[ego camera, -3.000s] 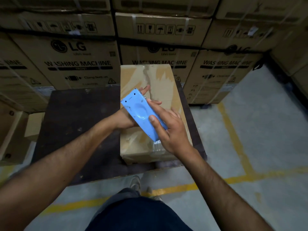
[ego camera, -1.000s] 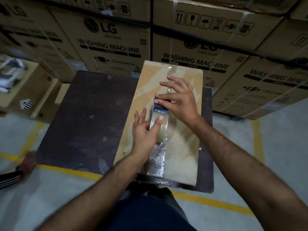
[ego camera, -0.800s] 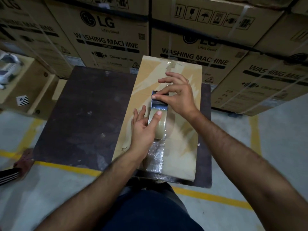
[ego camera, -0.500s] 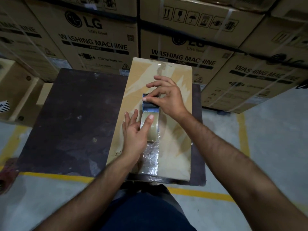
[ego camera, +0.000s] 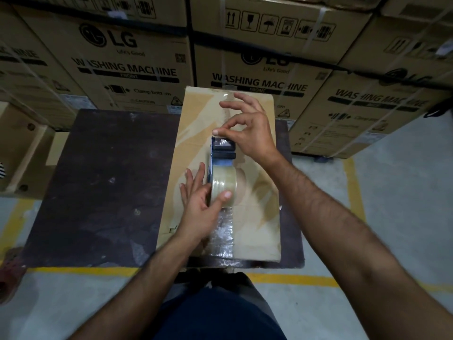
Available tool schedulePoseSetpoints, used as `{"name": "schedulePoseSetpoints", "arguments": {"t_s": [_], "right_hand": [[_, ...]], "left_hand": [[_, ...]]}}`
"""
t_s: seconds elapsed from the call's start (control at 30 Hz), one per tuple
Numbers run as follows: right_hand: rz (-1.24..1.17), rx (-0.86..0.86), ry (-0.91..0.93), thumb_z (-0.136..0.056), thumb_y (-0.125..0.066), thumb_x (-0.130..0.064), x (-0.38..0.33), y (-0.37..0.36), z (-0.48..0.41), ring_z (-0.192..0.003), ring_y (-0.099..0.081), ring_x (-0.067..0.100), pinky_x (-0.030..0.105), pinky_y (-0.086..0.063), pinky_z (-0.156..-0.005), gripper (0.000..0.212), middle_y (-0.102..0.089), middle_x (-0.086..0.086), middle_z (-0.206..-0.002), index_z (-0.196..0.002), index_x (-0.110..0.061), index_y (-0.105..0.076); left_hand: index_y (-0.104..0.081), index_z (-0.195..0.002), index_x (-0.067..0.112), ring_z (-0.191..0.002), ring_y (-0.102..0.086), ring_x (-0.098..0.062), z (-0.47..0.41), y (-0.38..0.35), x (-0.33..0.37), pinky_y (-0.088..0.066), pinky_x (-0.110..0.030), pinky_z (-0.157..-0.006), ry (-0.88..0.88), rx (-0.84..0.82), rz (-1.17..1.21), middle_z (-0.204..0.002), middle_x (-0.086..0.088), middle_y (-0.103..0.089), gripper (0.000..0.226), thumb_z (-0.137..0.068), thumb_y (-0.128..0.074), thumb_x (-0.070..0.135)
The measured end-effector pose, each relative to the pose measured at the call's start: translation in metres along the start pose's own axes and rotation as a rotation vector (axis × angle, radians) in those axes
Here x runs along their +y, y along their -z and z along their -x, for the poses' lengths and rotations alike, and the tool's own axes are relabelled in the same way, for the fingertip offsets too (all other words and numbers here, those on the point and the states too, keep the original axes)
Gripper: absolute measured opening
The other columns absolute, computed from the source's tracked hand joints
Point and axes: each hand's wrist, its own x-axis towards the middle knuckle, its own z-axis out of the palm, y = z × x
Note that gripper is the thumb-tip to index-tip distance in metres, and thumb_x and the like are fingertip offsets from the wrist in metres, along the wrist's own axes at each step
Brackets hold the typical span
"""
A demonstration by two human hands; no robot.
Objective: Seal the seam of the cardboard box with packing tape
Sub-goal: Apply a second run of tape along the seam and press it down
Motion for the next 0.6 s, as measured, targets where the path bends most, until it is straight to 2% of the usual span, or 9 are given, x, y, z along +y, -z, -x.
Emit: {"name": "schedulePoseSetpoints", "arguments": {"t_s": [0.1, 0.2, 0.27, 0.4, 0.57, 0.6], "right_hand": [[-0.001, 0.018, -0.033, -0.073, -0.091, -0.051, 0.003, -0.001, -0.004, -0.144, -0.050, 0.020, 0.062, -0.038, -0.116, 0.023, -0.076, -0.011, -0.129, -0.076, -0.029, -0.083], [-0.007, 0.032, -0.071, -0.072, -0.094, -0.045, 0.008, -0.001, -0.008, -0.144, -0.049, 0.018, 0.057, -0.039, -0.118, 0.024, -0.076, -0.010, -0.129, -0.076, -0.023, -0.085], [-0.017, 0.042, -0.094, -0.071, -0.095, -0.042, 0.010, -0.002, -0.011, -0.144, -0.049, 0.019, 0.052, -0.040, -0.119, 0.024, -0.076, -0.009, -0.128, -0.077, -0.021, -0.086], [-0.046, 0.039, -0.137, -0.071, -0.096, -0.040, 0.015, -0.007, -0.015, -0.145, -0.047, 0.019, 0.044, -0.037, -0.122, 0.021, -0.075, -0.009, -0.130, -0.079, -0.024, -0.087], [-0.072, 0.039, -0.174, -0.071, -0.097, -0.038, 0.020, -0.015, -0.023, -0.148, -0.042, 0.016, 0.014, -0.025, -0.117, 0.020, -0.073, -0.007, -0.135, -0.080, -0.024, -0.087], [-0.076, 0.039, -0.182, -0.071, -0.097, -0.038, 0.022, -0.016, -0.025, -0.148, -0.042, 0.016, 0.012, -0.024, -0.116, 0.020, -0.073, -0.007, -0.136, -0.080, -0.023, -0.087]], "left_hand": [[-0.059, -0.115, 0.054, -0.162, 0.021, -0.003, -0.003, 0.002, -0.008, 0.022, -0.036, -0.128, -0.073, -0.019, -0.090, -0.177, 0.021, -0.006, 0.034, -0.084, -0.057, 0.068], [-0.072, -0.122, 0.027, -0.162, 0.021, -0.001, -0.009, 0.004, -0.017, 0.021, -0.039, -0.129, -0.116, -0.021, -0.130, -0.178, 0.020, -0.007, 0.055, -0.084, -0.060, 0.064], [-0.072, -0.125, 0.022, -0.161, 0.021, 0.001, -0.012, 0.004, -0.020, 0.020, -0.038, -0.129, -0.121, -0.036, -0.126, -0.178, 0.020, -0.007, 0.059, -0.083, -0.062, 0.063], [-0.062, -0.127, 0.040, -0.161, 0.022, 0.000, -0.013, 0.008, -0.020, 0.022, -0.033, -0.127, -0.123, -0.088, -0.066, -0.178, 0.019, -0.006, 0.049, -0.083, -0.066, 0.060], [-0.049, -0.129, 0.056, -0.163, 0.021, -0.006, -0.017, 0.016, -0.020, 0.020, -0.036, -0.129, -0.165, -0.132, -0.047, -0.177, 0.021, -0.004, 0.049, -0.085, -0.070, 0.051], [-0.050, -0.128, 0.056, -0.163, 0.020, -0.007, -0.018, 0.016, -0.021, 0.019, -0.037, -0.129, -0.172, -0.138, -0.051, -0.177, 0.022, -0.004, 0.049, -0.086, -0.072, 0.046]]}}
